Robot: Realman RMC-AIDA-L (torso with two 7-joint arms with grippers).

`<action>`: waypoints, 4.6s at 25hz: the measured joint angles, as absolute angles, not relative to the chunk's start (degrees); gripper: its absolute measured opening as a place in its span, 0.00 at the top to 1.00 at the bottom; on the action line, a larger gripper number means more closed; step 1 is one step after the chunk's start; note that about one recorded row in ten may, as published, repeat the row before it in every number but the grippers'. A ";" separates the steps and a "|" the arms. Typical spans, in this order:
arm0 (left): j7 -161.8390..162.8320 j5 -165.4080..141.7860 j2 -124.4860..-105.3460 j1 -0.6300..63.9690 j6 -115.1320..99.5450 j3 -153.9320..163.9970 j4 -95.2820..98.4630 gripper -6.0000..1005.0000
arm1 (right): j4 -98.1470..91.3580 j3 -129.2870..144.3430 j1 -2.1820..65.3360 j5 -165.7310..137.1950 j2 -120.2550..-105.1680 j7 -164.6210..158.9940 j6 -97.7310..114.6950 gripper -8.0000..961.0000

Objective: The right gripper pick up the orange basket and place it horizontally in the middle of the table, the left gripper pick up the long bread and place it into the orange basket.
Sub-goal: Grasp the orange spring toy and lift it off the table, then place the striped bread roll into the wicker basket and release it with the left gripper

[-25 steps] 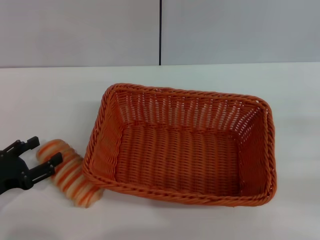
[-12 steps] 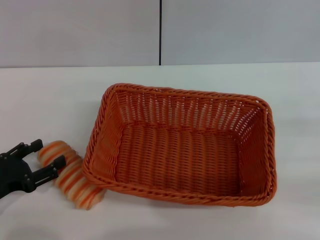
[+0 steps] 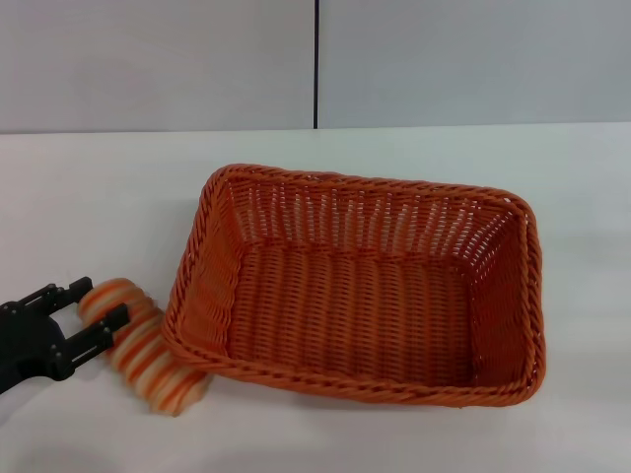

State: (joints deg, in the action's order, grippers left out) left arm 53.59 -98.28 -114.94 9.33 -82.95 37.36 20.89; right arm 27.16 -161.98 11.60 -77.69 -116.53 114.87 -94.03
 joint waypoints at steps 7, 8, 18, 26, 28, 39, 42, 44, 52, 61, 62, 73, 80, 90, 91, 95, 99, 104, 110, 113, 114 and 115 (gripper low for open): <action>53.56 -98.28 -114.96 9.31 -83.35 37.35 21.04 0.36 | 27.16 -161.98 11.60 -77.69 -116.53 114.87 -93.87 0.57; 53.53 -98.28 -114.96 9.32 -83.45 37.35 21.06 0.38 | 27.16 -161.98 11.59 -77.69 -116.53 114.87 -93.85 0.57; 52.83 -99.24 -114.95 9.51 -84.21 37.35 21.09 0.51 | 26.89 -161.98 11.51 -77.69 -116.53 114.87 -93.69 0.57; 52.86 -99.43 -114.95 9.58 -84.23 37.35 21.09 0.58 | 26.89 -161.98 11.51 -77.69 -116.53 114.87 -93.69 0.57; 52.91 -99.44 -114.95 9.58 -84.28 37.35 21.09 0.59 | 26.89 -161.98 11.51 -77.68 -116.53 114.87 -93.69 0.57; 53.33 -99.49 -114.96 9.58 -84.46 37.34 21.09 0.66 | 26.12 -161.98 11.51 -77.61 -116.44 114.87 -93.72 0.57; 53.39 -99.50 -114.90 9.65 -84.46 37.27 21.09 0.69 | 26.10 -161.98 11.51 -77.60 -116.39 114.87 -93.71 0.57; 53.42 -99.50 -114.88 9.67 -84.46 37.22 21.09 0.72 | 26.09 -161.98 11.51 -77.60 -116.35 114.87 -93.70 0.57; 53.44 -99.50 -114.87 9.76 -84.53 37.00 21.09 0.79 | 26.10 -161.98 11.60 -77.60 -116.35 114.87 -93.72 0.57; 53.44 -99.49 -114.87 9.60 -84.72 36.82 21.09 0.83 | 26.10 -161.98 11.60 -77.60 -116.36 114.87 -93.77 0.57; 53.44 -99.48 -114.84 9.53 -84.73 36.82 21.09 0.84 | 26.10 -161.98 11.60 -77.60 -116.36 114.87 -93.78 0.57; 53.44 -99.14 -114.68 9.28 -84.82 36.71 21.18 0.89 | 25.73 -161.98 11.52 -77.60 -116.32 114.94 -93.77 0.57; 53.44 -99.14 -114.61 9.22 -85.26 34.99 21.22 0.90 | 25.60 -162.01 11.72 -77.60 -116.21 115.20 -93.72 0.57; 53.44 -99.14 -114.81 8.63 -86.46 21.54 21.54 0.91 | 25.57 -162.74 11.94 -77.61 -116.18 115.23 -93.69 0.57; 53.44 -99.13 -114.81 8.73 -87.30 19.86 21.54 0.91 | 25.57 -162.75 11.94 -77.60 -116.20 115.22 -93.69 0.57; 53.44 -98.64 -115.85 10.30 -92.55 11.02 21.58 0.92 | 25.54 -162.78 11.97 -77.61 -116.45 115.23 -93.72 0.57; 53.85 -98.18 -117.00 12.93 -98.02 6.65 21.63 0.93 | 25.44 -162.78 12.03 -77.66 -116.62 115.22 -93.89 0.57; 55.82 -97.00 -117.80 16.48 -104.70 6.36 20.88 0.94 | 24.38 -162.77 11.87 -77.69 -116.64 115.27 -94.18 0.57; 58.34 -97.51 -117.98 20.07 -108.65 9.42 18.92 0.95 | 24.31 -162.77 11.62 -77.68 -116.68 115.30 -94.22 0.57; 58.20 -97.56 -118.08 21.28 -109.19 13.02 17.74 0.95 | 24.26 -162.77 11.62 -77.68 -116.71 115.31 -94.23 0.57; 57.55 -97.55 -118.24 22.42 -109.16 16.50 16.60 0.95 | 24.23 -162.77 11.80 -77.68 -116.71 115.31 -94.23 0.57; 57.55 -97.55 -118.24 22.42 -109.16 16.50 16.60 0.96 | 24.23 -162.77 11.80 -77.68 -116.71 115.31 -94.23 0.57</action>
State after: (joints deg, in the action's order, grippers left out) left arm 57.55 -97.55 -118.24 22.42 -109.16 16.50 16.60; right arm 24.23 -162.77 11.80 -77.69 -116.71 115.31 -94.23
